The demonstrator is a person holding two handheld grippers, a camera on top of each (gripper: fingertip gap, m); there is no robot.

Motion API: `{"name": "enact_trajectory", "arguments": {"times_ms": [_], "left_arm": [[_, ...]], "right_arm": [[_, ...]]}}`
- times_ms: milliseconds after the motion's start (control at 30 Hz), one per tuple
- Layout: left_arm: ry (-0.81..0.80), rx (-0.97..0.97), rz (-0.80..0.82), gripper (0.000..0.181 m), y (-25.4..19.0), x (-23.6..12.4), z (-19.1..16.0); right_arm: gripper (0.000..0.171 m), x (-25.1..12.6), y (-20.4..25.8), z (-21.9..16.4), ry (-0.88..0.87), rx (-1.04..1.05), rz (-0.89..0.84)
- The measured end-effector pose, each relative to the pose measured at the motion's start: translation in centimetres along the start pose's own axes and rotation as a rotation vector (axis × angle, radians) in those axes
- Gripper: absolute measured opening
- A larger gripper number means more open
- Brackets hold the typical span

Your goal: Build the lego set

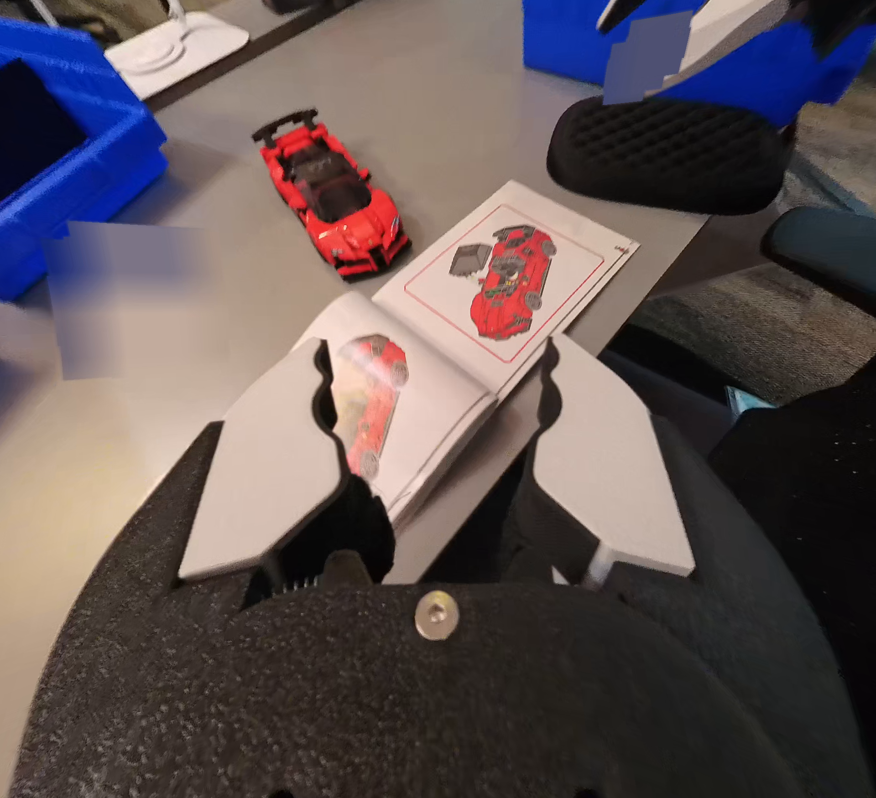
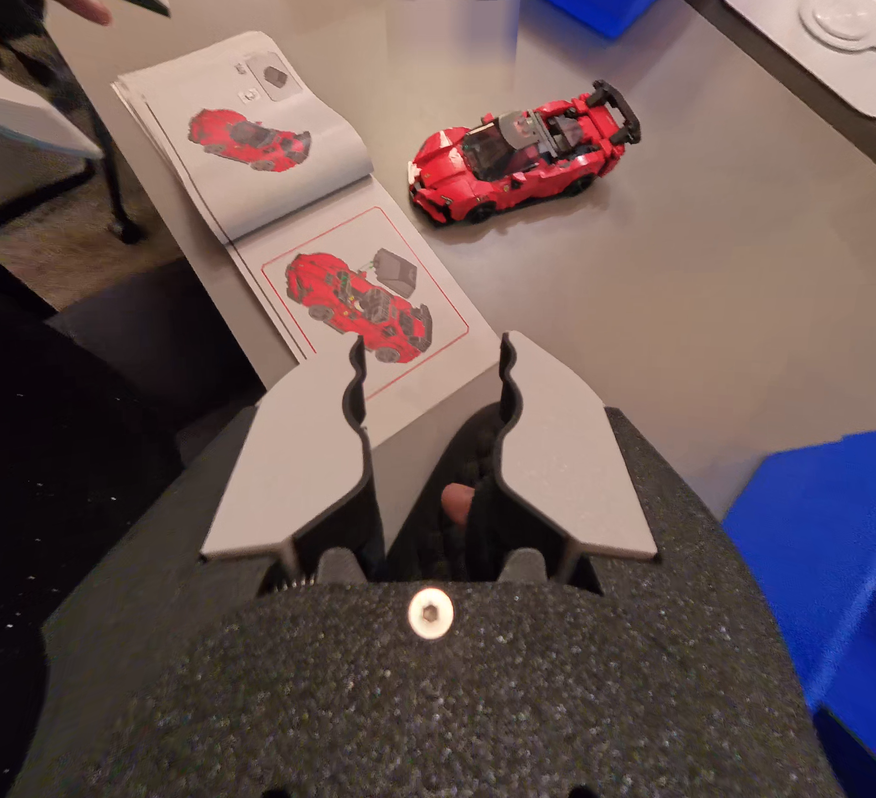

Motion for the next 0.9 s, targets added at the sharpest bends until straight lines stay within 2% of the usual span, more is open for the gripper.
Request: {"name": "enact_trajectory", "arguments": {"times_ms": [100, 200, 400, 533, 667, 767, 900], "left_arm": [[-0.017, 0.011, -0.070, 0.078, 1.8, 0.6, 0.8], [0.002, -0.019, -0.084, 0.078, 5.1, 1.4, 1.5], [-0.037, -0.172, -0.223, 0.077, 12.5, 4.6, 3.0], [-0.022, -0.229, -0.338, 0.068, 16.7, 8.4, 3.0], [0.015, -0.328, -0.457, 0.055, 19.6, 12.2, 2.7], [-0.010, -0.427, -0.551, 0.046, 20.3, 13.8, 2.6], [0.029, -0.424, -0.534, 0.044, 20.2, 15.4, 2.1]], "right_arm": [[0.056, 1.8, 0.1, 0.2, -0.054, 0.085, 0.089], [0.062, 4.1, 0.0, 0.5, -0.100, 0.216, 0.171], [0.082, 9.6, -2.1, 0.8, -0.146, 0.517, 0.155], [0.076, 13.3, -4.2, 0.8, -0.138, 0.619, 0.145], [0.073, 16.7, -5.7, 0.9, -0.099, 0.732, 0.209], [0.072, 18.2, -6.0, 1.0, -0.090, 0.774, 0.242], [0.071, 19.1, -5.9, 0.9, -0.093, 0.810, 0.249]]}}
Point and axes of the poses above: each gripper's, where its closed fingertips meet, x out along the fingers, z out of its top, y = z × x across the jaws, the point moved 9 cm from there along -x, back along the fingers, and after that the axes turned 11 degrees about -z, right-handed, at the moved point
